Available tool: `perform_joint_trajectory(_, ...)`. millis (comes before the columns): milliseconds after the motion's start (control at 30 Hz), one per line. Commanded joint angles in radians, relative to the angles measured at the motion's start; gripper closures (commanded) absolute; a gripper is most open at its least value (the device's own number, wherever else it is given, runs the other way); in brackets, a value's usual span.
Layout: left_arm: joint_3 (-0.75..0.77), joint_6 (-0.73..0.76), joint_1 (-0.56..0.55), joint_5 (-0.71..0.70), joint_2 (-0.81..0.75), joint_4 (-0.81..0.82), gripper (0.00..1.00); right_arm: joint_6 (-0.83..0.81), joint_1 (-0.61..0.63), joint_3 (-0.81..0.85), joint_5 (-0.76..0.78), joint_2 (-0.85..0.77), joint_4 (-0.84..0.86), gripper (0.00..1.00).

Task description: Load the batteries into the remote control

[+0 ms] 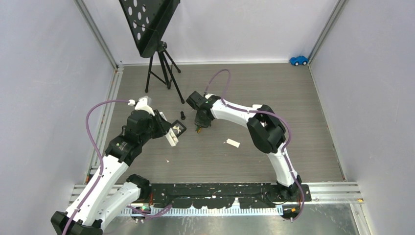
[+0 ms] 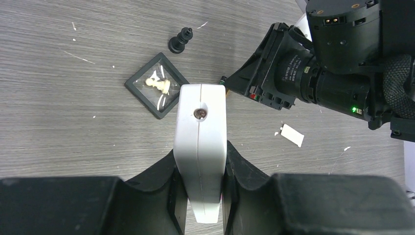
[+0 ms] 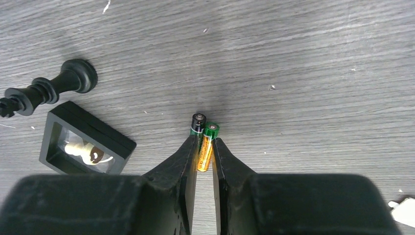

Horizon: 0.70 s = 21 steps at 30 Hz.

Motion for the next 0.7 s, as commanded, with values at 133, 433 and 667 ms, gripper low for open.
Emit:
perform_joint_trajectory(133, 0.008, 0.033, 0.001, -0.025, -0.018, 0.020, 1.00, -0.001, 0.010, 0.078, 0.012, 0.032, -0.080, 0.82)
perform_joint_trajectory(433, 0.017, 0.054, 0.001, -0.042, -0.028, 0.015, 1.00, -0.010, 0.010, 0.156, -0.006, 0.085, -0.151, 0.82)
perform_joint_trajectory(667, 0.054, 0.074, 0.001, -0.052, -0.016, 0.020, 1.00, -0.029, 0.002, 0.234, -0.051, 0.135, -0.240, 0.78)
